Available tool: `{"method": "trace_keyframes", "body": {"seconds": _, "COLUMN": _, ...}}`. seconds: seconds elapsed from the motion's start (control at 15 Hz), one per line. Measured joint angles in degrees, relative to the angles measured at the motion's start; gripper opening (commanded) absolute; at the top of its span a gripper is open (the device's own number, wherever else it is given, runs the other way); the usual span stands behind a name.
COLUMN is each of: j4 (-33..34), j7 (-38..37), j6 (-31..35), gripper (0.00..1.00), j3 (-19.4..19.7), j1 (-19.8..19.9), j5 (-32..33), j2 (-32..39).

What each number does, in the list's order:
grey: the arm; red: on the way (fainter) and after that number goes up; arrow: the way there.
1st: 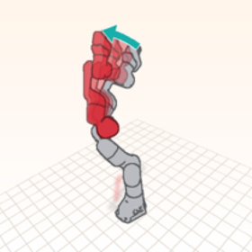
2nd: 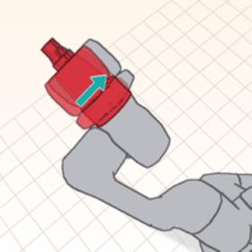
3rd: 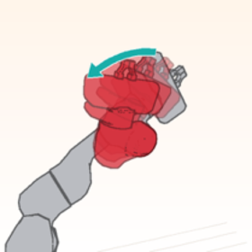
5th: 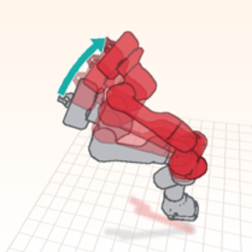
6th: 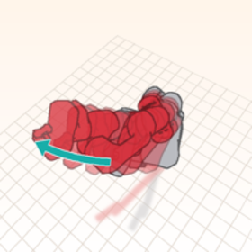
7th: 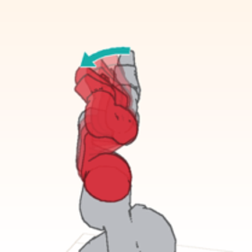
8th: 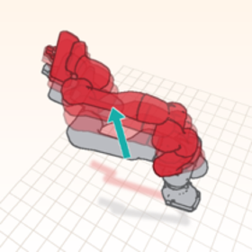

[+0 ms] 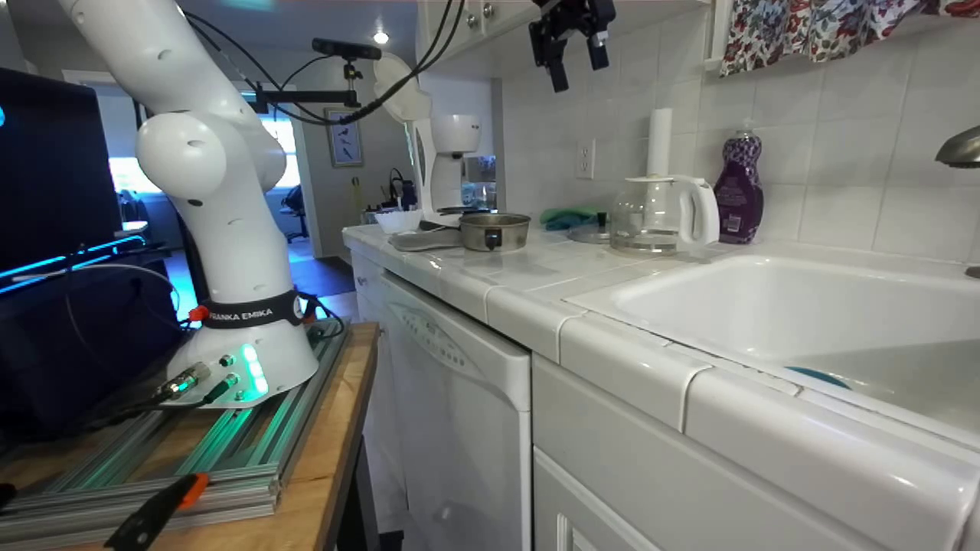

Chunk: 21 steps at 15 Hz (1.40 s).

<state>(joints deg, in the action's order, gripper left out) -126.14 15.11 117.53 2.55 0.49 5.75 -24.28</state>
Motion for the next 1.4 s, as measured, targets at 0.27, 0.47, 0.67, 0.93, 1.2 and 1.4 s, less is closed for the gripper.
{"method": "trace_keyframes", "body": {"seconds": 0.27, "j4": -0.95, "j7": -0.10, "j6": 2.28, "gripper": 1.00, "j3": -1.53, "j1": -2.10, "j5": -0.56, "j2": 2.70}}
{"method": "trace_keyframes", "body": {"seconds": 0.47, "j4": -2.12, "j7": -0.12, "j6": 6.17, "gripper": 1.00, "j3": -2.42, "j1": -4.44, "j5": -2.71, "j2": 6.09}}
{"method": "trace_keyframes", "body": {"seconds": 0.67, "j4": -3.40, "j7": -0.89, "j6": 8.97, "gripper": 1.00, "j3": -3.73, "j1": -6.13, "j5": -5.49, "j2": 8.70}}
{"method": "trace_keyframes", "body": {"seconds": 0.93, "j4": -5.57, "j7": -3.30, "j6": 10.60, "gripper": 1.00, "j3": -6.37, "j1": -8.12, "j5": -8.25, "j2": 10.23}}
{"method": "trace_keyframes", "body": {"seconds": 1.2, "j4": -6.69, "j7": -4.77, "j6": 11.30, "gripper": 1.00, "j3": -7.92, "j1": -9.40, "j5": -9.15, "j2": 10.32}}
{"method": "trace_keyframes", "body": {"seconds": 1.4, "j4": -6.70, "j7": -4.77, "j6": 11.33, "gripper": 1.00, "j3": -7.78, "j1": -9.36, "j5": -9.15, "j2": 10.32}}
